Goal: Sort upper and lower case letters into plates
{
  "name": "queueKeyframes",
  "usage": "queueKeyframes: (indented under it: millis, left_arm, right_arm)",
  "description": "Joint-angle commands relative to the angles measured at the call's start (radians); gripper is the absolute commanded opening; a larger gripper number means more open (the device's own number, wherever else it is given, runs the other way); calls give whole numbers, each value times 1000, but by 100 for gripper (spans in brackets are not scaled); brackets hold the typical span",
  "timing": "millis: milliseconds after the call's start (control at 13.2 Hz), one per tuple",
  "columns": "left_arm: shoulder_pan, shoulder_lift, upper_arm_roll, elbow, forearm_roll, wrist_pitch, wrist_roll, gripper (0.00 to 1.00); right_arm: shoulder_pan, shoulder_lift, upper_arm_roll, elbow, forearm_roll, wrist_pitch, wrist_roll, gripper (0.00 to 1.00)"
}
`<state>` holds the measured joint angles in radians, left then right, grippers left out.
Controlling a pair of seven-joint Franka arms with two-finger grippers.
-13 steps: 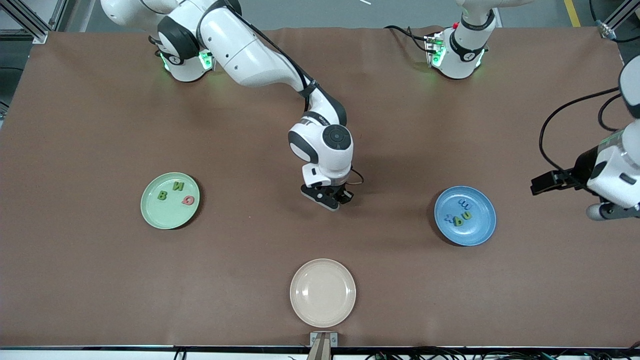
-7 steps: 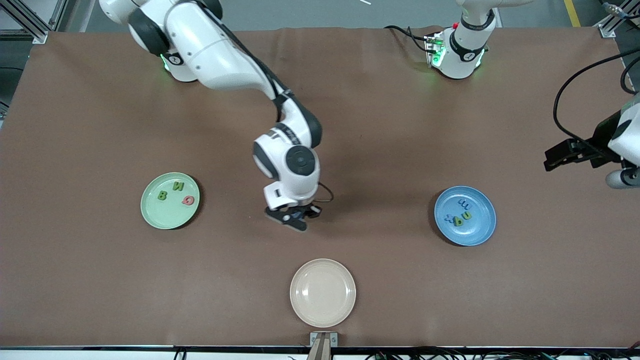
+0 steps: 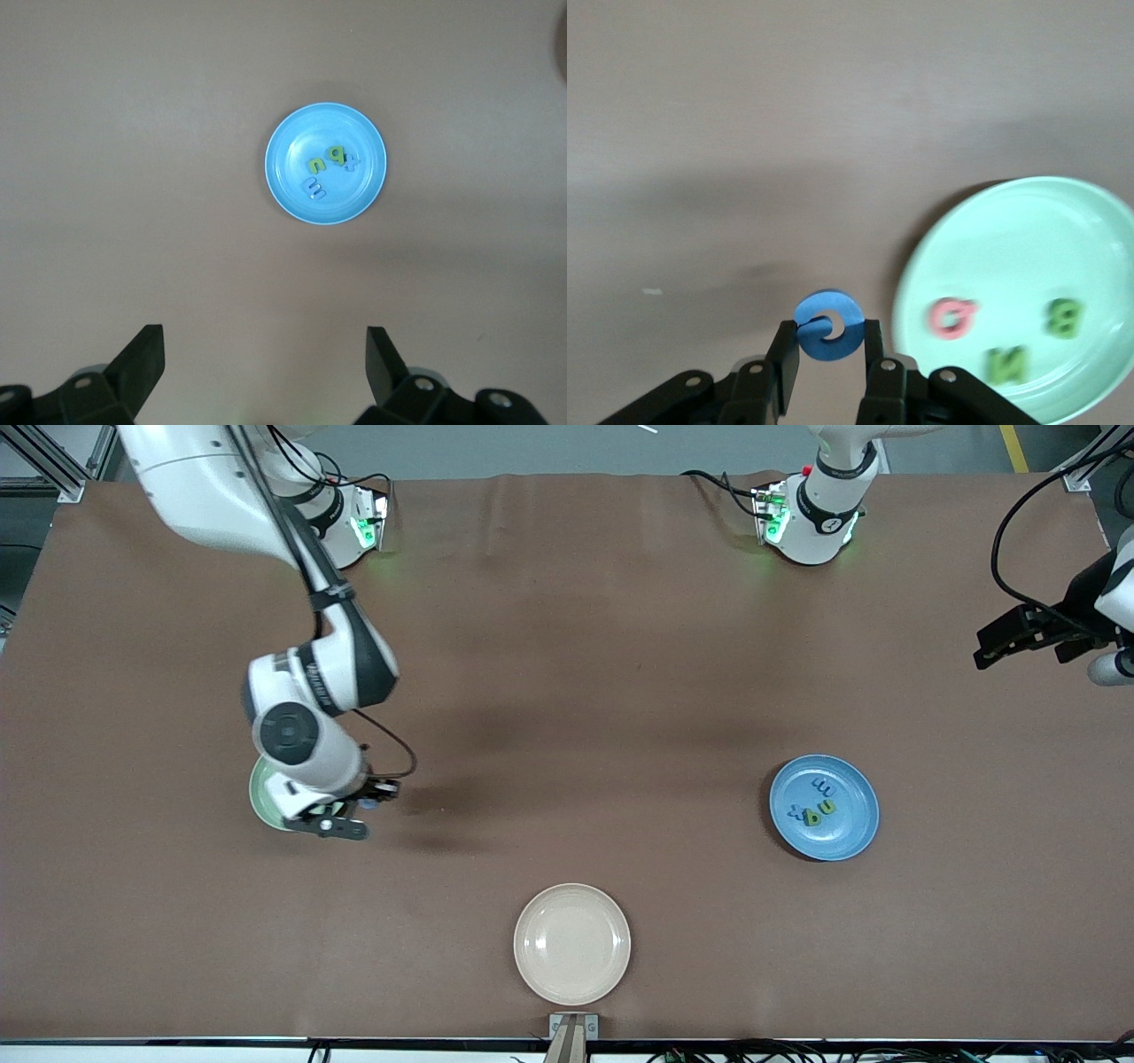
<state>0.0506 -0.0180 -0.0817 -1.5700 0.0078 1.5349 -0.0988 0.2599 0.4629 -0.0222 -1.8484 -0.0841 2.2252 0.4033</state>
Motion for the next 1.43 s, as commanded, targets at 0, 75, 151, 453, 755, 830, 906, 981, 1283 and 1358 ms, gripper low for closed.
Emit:
queueKeyframes:
  millis: [0, 75, 151, 453, 755, 830, 906, 981, 1283, 1358]
  left_arm:
    - [2, -51, 16, -57, -19, 27, 27, 100]
    - [2, -57, 16, -65, -19, 30, 27, 100]
    - [3, -59, 16, -68, -19, 30, 28, 100]
    - [5, -65, 14, -68, -19, 31, 28, 100]
    - [5, -62, 14, -70, -19, 31, 28, 100]
    - [5, -60, 14, -68, -19, 34, 28, 100]
    - [3, -59, 14, -70, -19, 45, 28, 100]
    - [5, -59, 14, -70, -19, 45, 28, 100]
    - [3, -51, 14, -71, -19, 47, 28, 100]
    - [2, -51, 14, -70, -19, 48, 28, 100]
  right_arm:
    - [-118, -56, 28, -165, 9, 118, -142, 0]
    - [-166, -52, 30, -184, 9, 152, -193, 0]
    - [-197, -46, 30, -187, 10, 163, -233, 0]
    - [-232, -20, 30, -189, 46, 165, -277, 0]
    - [-222, 2, 30, -187, 67, 163, -278, 22]
    - [-222, 2, 30, -186, 67, 160, -278, 40]
    - [-222, 2, 30, -183, 67, 159, -278, 96]
    - [-223, 2, 30, -180, 67, 157, -278, 100]
    - [-206, -18, 30, -141, 66, 95, -279, 100]
    - [-200, -32, 28, -111, 60, 30, -287, 100]
